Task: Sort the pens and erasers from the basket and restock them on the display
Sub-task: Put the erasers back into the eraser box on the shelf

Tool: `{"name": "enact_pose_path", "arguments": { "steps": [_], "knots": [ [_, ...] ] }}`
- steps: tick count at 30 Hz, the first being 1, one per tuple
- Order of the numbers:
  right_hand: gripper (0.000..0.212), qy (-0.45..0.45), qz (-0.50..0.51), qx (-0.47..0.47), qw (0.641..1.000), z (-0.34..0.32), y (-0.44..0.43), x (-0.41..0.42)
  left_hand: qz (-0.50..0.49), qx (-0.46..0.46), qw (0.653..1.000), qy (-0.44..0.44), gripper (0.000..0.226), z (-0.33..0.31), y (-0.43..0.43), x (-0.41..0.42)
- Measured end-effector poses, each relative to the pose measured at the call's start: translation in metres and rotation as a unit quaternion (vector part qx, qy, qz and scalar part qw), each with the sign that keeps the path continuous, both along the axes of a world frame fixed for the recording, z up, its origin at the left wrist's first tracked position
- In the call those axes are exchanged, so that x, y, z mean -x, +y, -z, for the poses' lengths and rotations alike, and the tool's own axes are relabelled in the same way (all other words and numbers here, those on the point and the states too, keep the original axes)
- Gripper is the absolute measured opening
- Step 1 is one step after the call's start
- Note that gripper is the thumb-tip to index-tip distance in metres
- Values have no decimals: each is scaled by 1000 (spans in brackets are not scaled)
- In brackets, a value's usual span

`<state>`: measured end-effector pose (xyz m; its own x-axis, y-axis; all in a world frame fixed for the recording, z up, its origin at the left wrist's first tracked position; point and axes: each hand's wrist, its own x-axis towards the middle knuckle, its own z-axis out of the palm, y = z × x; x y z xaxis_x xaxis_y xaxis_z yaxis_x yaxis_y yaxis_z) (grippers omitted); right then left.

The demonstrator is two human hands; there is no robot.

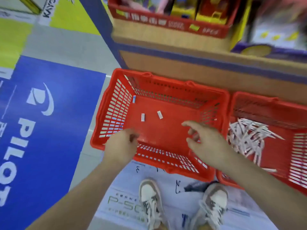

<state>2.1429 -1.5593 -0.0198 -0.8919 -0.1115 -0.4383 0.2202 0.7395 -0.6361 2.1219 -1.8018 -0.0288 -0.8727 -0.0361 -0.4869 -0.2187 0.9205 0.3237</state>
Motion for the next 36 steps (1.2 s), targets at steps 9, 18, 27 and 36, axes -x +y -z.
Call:
{"name": "enact_pose_path", "arguments": {
  "steps": [9, 18, 27, 36],
  "knots": [
    [68, -2, -86, -105, 991, 216, -44, 80, 245, 123, 962, -10, 46, 238, 4, 90],
    [40, 7, -81, -151, 985, 306, -85, 99, 245, 159, 956, 37, 32, 276, 2, 140],
    [25, -90, 294, 199, 931, 297, -80, 105, 178, 228, 951, 112, 31, 286, -8, 171],
    [45, -226, 354, 341, 841, 276, -78, 103, 201, 224, 949, 96, 25, 284, -12, 176]
  ]
}}
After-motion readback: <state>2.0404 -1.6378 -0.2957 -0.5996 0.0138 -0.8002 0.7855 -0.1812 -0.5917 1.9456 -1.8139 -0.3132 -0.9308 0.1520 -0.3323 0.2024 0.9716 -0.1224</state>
